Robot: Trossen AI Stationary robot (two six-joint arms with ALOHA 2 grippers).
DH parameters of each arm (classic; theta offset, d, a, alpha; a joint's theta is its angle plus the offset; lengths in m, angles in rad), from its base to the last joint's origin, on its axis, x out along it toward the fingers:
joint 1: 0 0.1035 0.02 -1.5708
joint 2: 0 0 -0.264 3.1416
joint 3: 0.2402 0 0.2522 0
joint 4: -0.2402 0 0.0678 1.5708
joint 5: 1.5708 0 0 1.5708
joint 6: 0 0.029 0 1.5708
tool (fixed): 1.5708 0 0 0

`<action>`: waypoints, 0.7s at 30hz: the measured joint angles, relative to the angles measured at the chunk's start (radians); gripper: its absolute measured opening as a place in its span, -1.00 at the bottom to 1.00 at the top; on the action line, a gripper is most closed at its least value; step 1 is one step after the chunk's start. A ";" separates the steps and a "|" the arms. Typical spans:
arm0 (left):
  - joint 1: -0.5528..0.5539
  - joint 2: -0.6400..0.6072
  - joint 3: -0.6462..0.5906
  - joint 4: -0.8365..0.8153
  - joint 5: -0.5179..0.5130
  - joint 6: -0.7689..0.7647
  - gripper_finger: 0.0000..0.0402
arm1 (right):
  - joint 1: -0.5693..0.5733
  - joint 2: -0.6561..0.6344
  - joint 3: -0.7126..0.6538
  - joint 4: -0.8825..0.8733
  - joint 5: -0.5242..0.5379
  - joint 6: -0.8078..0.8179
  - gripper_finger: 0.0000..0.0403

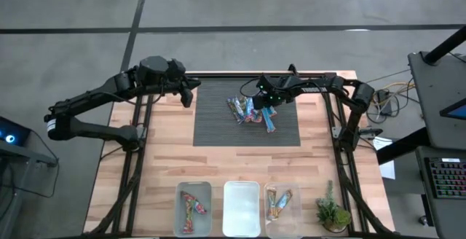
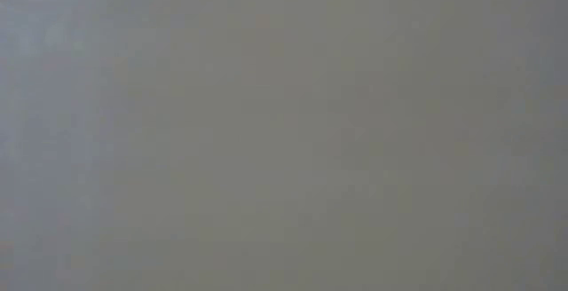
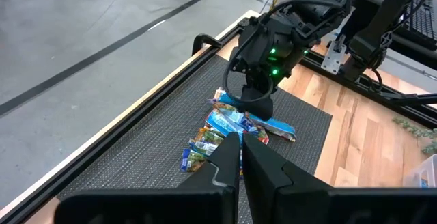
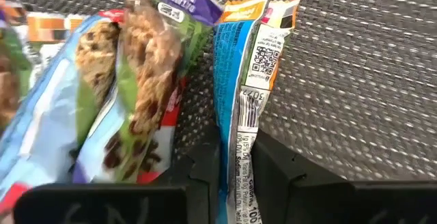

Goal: Pick and place Granola Bars by type
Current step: Put the right yellow granola bar into the transparent bin

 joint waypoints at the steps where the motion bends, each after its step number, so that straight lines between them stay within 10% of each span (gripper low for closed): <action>1: 0.000 0.000 0.000 0.000 0.000 0.000 -1.00 | 0.000 -0.010 0.000 -0.007 0.000 -0.001 -0.71; 21: 0.000 0.000 0.000 0.000 0.000 0.000 -1.00 | 0.011 -0.276 0.068 -0.164 0.031 -0.076 -0.71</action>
